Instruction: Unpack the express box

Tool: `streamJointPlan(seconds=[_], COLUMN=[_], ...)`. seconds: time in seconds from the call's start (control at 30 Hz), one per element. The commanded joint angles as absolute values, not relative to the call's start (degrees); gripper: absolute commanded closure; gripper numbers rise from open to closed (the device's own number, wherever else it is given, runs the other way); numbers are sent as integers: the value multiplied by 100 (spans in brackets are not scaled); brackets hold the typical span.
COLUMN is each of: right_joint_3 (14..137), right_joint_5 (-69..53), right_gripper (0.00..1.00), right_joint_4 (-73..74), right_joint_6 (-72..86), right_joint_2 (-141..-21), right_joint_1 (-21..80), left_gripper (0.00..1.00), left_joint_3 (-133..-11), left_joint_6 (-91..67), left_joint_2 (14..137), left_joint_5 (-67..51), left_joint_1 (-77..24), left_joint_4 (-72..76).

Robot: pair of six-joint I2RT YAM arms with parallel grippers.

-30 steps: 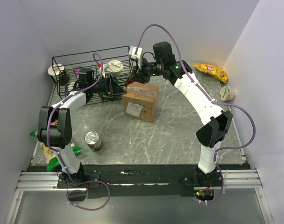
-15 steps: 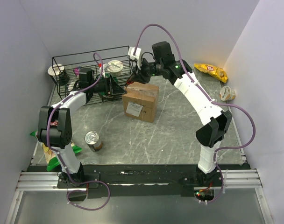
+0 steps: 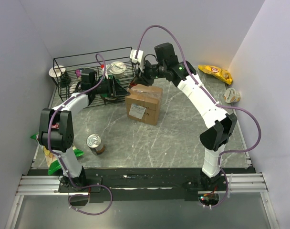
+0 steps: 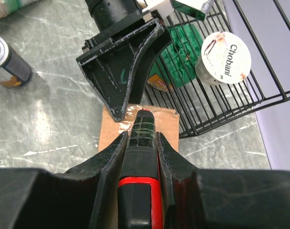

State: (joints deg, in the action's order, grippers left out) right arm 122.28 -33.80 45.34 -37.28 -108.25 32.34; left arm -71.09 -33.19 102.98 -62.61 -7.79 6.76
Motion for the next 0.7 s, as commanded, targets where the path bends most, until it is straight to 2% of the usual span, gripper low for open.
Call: streamJointPlan(seconds=[0.0, 0.67], right_joint_3=[12445, 12305], right_joint_5=[-2927, -2514], right_gripper=[100, 100], right_joint_4=[5036, 5370], right_joint_6=[-3850, -3402], right_joint_2=[-10784, -10556], right_joint_1=[3103, 3059], left_gripper=[32, 42], left_joint_3=[-6864, -6952], left_joint_6=[-2654, -2707], left_joint_2=[10740, 10863], left_joint_5=[-5107, -4641], left_joint_1=[-888, -905], left_joint_4=[18, -290])
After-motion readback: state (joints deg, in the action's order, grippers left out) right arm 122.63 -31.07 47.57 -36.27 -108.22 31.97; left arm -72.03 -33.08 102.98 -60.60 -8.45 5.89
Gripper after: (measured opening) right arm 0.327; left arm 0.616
